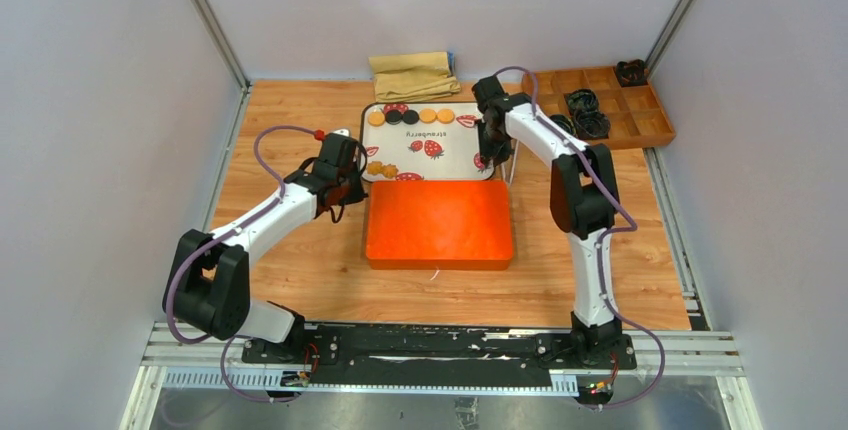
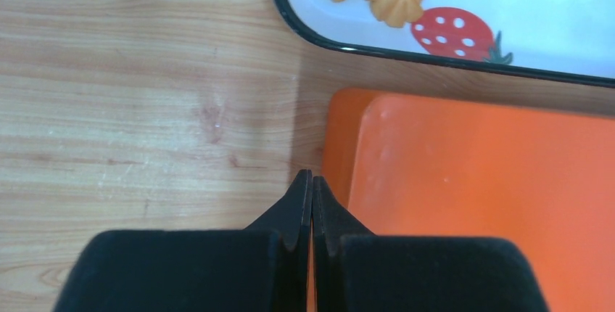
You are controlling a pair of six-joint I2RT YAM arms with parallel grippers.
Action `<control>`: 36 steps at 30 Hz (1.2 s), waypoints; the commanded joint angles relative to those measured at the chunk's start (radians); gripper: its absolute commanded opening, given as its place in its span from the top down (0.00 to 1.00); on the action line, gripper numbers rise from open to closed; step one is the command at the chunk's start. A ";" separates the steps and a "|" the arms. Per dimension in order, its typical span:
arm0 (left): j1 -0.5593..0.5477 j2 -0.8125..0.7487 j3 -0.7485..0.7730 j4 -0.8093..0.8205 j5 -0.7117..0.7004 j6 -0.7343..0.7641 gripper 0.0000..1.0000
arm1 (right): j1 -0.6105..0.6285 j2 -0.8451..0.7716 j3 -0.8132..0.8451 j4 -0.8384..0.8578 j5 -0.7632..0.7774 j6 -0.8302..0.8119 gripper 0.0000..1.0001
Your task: Pack the cookies
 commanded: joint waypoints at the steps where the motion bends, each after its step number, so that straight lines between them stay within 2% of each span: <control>1: 0.001 -0.013 0.044 0.058 0.115 0.035 1.00 | -0.033 -0.126 -0.015 -0.030 0.127 -0.001 0.70; 4: -0.030 -0.014 0.067 0.093 0.160 0.070 1.00 | -0.059 -0.143 -0.048 -0.044 0.167 0.001 0.70; 13: -0.232 -0.038 0.083 0.142 0.143 0.149 1.00 | -0.137 -0.078 -0.065 -0.052 0.134 0.004 0.70; 20: -0.240 -0.050 0.028 0.148 0.128 0.143 1.00 | -0.140 0.000 -0.010 -0.056 0.092 0.011 0.72; 25: -0.240 -0.069 0.003 0.146 0.116 0.148 1.00 | -0.140 -0.064 -0.080 -0.005 0.075 0.050 0.72; 36: -0.239 -0.054 -0.029 0.165 0.125 0.132 1.00 | -0.135 -0.089 -0.087 -0.002 0.026 0.069 0.72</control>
